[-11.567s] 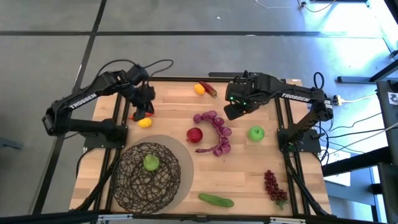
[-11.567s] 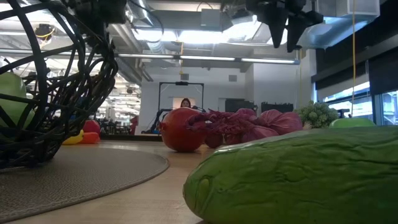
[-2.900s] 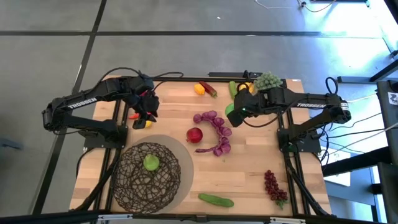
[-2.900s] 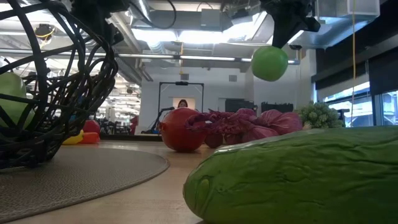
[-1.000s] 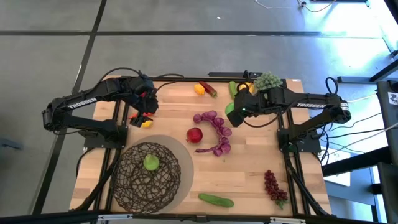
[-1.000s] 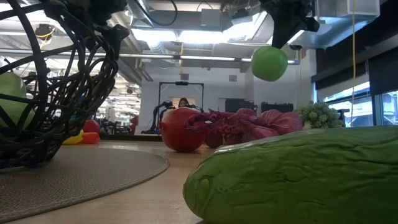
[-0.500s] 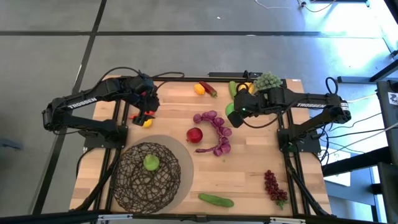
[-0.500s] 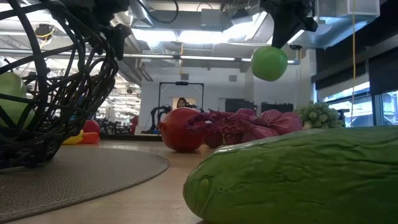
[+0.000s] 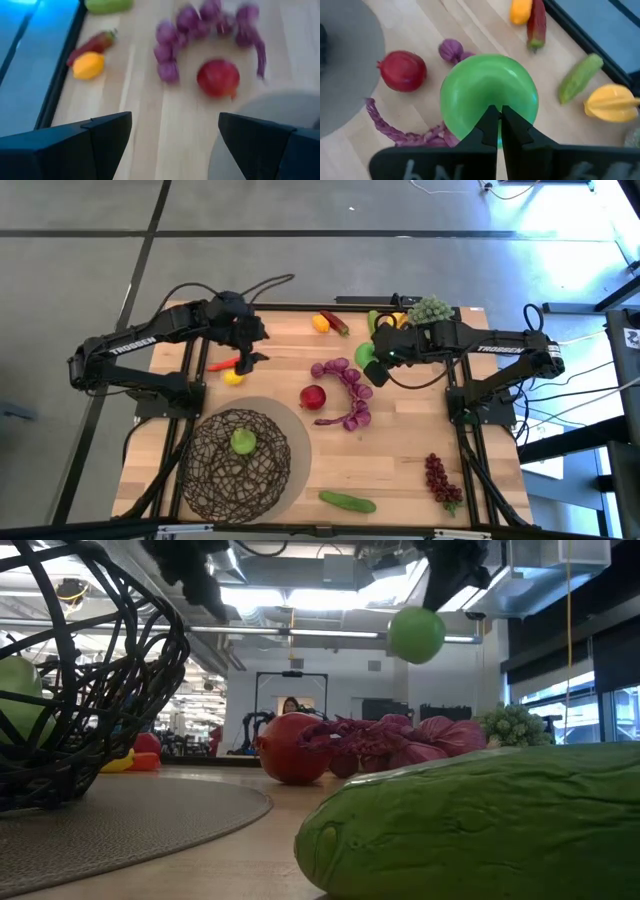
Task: Build produce basket
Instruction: Put the green apple into the black wire basket
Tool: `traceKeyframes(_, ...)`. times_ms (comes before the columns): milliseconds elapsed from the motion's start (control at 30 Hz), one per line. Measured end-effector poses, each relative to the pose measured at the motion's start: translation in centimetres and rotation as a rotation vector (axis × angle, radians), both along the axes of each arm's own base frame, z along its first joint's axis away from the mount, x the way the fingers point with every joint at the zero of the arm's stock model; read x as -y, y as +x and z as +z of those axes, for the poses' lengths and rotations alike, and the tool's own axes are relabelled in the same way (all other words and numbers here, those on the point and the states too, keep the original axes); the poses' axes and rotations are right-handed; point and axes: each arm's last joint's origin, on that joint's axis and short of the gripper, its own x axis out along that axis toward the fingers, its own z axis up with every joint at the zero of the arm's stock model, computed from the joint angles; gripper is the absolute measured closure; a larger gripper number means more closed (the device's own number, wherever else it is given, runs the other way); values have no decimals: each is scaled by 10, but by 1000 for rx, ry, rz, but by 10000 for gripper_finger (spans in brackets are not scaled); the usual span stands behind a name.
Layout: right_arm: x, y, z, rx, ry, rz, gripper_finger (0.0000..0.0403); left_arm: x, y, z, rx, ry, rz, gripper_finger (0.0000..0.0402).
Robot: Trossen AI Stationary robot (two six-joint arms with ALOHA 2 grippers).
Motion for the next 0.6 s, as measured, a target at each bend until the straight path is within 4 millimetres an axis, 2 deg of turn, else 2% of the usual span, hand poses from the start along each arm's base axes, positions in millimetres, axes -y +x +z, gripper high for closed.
traceKeyframes(400,1,8,6,39,-120,144,403,-4,10,13,190,-63,103,111)
traceKeyframes(600,1,20,16,139,-227,256,403,-4,30,14,254,42,-22,111)
